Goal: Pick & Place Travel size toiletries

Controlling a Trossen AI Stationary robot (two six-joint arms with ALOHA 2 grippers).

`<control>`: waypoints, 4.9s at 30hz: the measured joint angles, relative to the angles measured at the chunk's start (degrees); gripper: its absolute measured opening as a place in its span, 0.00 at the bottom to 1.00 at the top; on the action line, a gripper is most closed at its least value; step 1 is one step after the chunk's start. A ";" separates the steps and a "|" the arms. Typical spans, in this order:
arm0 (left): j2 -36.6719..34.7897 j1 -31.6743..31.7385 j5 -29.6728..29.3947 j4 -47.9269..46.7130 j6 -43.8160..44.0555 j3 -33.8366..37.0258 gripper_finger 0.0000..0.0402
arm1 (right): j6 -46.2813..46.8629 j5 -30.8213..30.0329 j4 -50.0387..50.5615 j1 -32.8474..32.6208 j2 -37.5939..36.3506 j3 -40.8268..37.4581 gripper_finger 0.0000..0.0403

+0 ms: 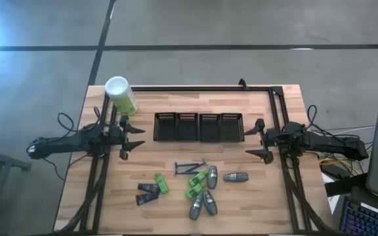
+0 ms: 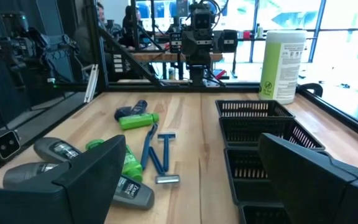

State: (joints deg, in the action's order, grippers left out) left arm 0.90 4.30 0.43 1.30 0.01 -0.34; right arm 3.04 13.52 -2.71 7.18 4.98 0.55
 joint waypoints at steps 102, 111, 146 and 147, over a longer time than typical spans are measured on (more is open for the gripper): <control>0.01 0.01 -0.02 0.00 0.00 0.00 0.54 | 64.31 -17.79 -24.03 -2.52 4.85 0.00 0.90; -0.01 0.02 -0.02 0.00 0.00 0.00 0.54 | 65.58 -13.54 -24.10 -7.26 20.98 6.81 0.90; 0.00 0.01 -0.02 -0.02 0.00 0.00 0.54 | 22.09 -2.12 49.46 -22.16 70.67 44.53 0.90; -0.01 -0.01 -0.02 -0.02 0.00 0.00 0.54 | 21.55 -2.08 49.50 -23.07 71.50 44.56 0.90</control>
State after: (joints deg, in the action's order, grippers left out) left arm 0.89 4.29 0.40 1.28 0.01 -0.34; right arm 24.59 11.44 46.78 -15.90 76.48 45.10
